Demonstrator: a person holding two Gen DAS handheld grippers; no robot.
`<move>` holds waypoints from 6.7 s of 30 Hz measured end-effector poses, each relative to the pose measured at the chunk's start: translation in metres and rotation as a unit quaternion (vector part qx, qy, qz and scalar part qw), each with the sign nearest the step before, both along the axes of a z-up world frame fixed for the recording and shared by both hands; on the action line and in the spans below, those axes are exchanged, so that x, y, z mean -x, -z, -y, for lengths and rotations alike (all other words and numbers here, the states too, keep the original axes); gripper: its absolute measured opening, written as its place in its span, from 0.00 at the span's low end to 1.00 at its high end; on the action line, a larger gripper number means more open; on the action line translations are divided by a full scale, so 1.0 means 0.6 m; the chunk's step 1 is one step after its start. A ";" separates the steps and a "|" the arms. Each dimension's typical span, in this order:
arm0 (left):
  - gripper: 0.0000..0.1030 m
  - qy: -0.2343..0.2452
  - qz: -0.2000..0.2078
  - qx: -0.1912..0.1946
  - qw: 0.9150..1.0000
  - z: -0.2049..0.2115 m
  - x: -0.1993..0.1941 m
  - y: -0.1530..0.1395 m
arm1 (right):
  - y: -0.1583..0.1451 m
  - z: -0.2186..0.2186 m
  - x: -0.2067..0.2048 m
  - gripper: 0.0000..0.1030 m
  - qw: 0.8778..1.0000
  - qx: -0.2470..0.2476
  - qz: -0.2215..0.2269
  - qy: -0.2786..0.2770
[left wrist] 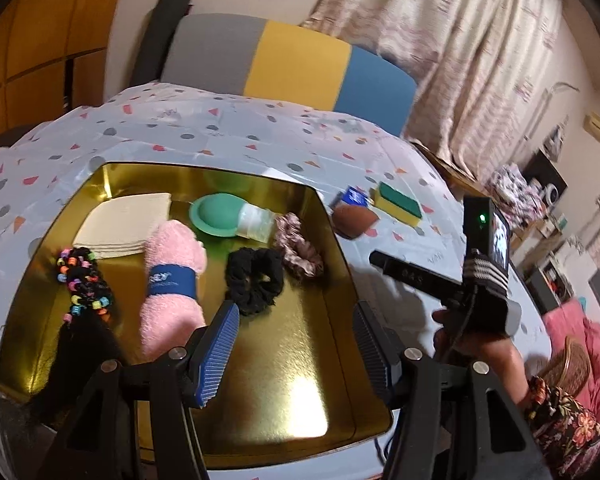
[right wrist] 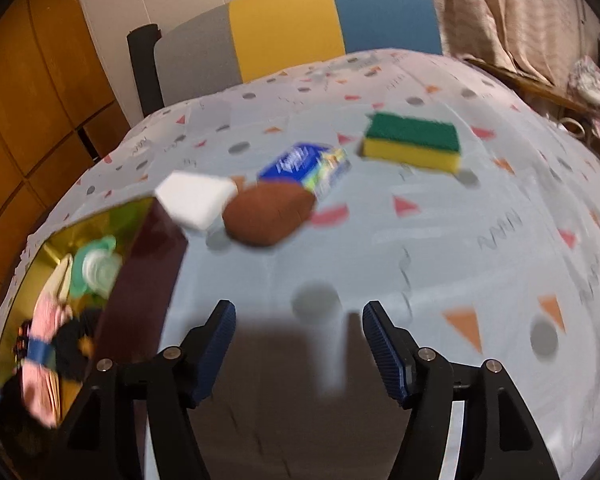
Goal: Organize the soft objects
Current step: 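Grasp the brown egg-shaped sponge with the right gripper, then grasp the blue Tempo tissue pack with the left gripper while the right holds the brown sponge, then lower the Tempo pack into the gold tray with the left gripper while the right carries the brown sponge, then lower the brown egg-shaped sponge into the gold tray and open the right gripper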
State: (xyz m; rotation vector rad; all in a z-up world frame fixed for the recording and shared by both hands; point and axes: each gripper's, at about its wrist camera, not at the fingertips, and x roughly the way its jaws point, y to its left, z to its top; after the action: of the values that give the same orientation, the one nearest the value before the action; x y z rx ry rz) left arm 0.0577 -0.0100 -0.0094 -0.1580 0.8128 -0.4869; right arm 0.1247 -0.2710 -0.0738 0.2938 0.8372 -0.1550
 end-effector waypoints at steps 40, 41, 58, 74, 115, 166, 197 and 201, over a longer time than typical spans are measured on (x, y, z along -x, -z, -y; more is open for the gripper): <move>0.58 0.064 -0.009 -0.020 0.998 0.180 -0.079 -0.069 | 0.013 0.159 0.036 0.53 0.996 -0.006 0.029 0.090; 0.58 0.069 -0.015 -0.023 0.997 0.196 -0.087 -0.068 | 0.016 0.172 0.043 0.53 0.994 -0.016 0.031 0.104; 0.64 0.104 -0.026 -0.185 0.977 0.429 -0.274 0.025 | 0.049 0.218 0.074 0.55 0.981 -0.125 0.079 0.124; 0.65 0.095 -0.058 -0.213 0.971 0.454 -0.355 0.133 | 0.054 0.226 0.084 0.55 0.976 -0.149 0.097 0.126; 0.51 0.114 -0.052 -0.004 0.992 0.251 -0.031 0.038 | 0.054 0.228 0.082 0.55 0.977 -0.146 0.095 0.127; 0.52 0.054 -0.035 -0.017 0.998 -0.018 0.035 0.033 | 0.025 0.171 0.092 0.56 0.990 -0.097 0.028 0.103; 0.52 -0.048 -0.046 0.012 0.998 -0.096 0.002 0.020 | -0.107 -0.233 0.137 0.59 0.935 0.084 -0.004 -0.344; 0.52 -0.056 -0.051 0.017 0.997 -0.103 -0.002 0.022 | -0.096 -0.247 0.139 0.67 0.921 0.108 -0.031 -0.373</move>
State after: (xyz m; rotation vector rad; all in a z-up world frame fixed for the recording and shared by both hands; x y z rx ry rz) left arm 0.0588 0.0519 -0.0229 -0.2595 0.8918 -0.3899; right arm 0.0415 -0.1231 -0.0160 -0.2501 0.9355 0.4585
